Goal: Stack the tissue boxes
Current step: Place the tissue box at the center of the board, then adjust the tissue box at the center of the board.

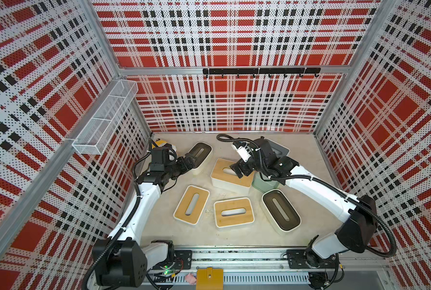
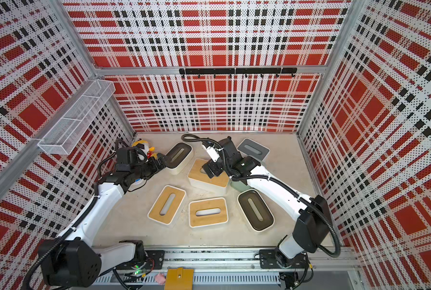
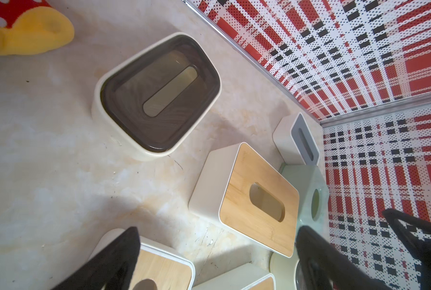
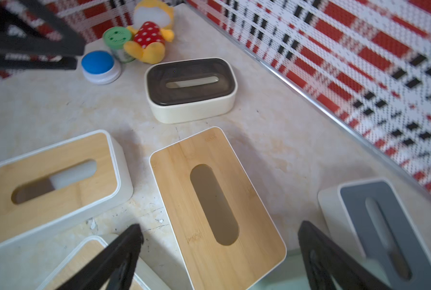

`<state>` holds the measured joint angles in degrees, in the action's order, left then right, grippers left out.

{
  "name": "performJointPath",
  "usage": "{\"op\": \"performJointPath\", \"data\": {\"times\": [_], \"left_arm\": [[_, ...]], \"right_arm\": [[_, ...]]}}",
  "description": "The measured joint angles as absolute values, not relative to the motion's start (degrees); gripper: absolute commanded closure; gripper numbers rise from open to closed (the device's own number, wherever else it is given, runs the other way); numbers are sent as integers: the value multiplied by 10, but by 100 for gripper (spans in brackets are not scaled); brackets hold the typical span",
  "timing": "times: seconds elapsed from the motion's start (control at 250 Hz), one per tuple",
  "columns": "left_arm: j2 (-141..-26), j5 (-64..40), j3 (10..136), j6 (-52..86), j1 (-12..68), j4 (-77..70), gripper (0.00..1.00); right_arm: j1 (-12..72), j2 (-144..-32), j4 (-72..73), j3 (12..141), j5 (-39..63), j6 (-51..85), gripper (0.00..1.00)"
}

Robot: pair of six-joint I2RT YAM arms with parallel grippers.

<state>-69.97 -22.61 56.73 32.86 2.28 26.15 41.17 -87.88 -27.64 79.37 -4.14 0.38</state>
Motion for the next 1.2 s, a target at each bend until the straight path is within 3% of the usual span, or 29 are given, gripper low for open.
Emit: {"op": "performJointPath", "data": {"times": [0.228,0.552,1.196], "left_arm": [[-757,-225,593,315,67,261,1],[-848,-211,651,266,138,281,1],[-1023,-211,783,198,196,322,1]], "right_arm": [[382,-876,-269,746,-51,302,0],[382,-867,-249,638,6,575,0],[345,-912,-200,637,8,599,0]]}}
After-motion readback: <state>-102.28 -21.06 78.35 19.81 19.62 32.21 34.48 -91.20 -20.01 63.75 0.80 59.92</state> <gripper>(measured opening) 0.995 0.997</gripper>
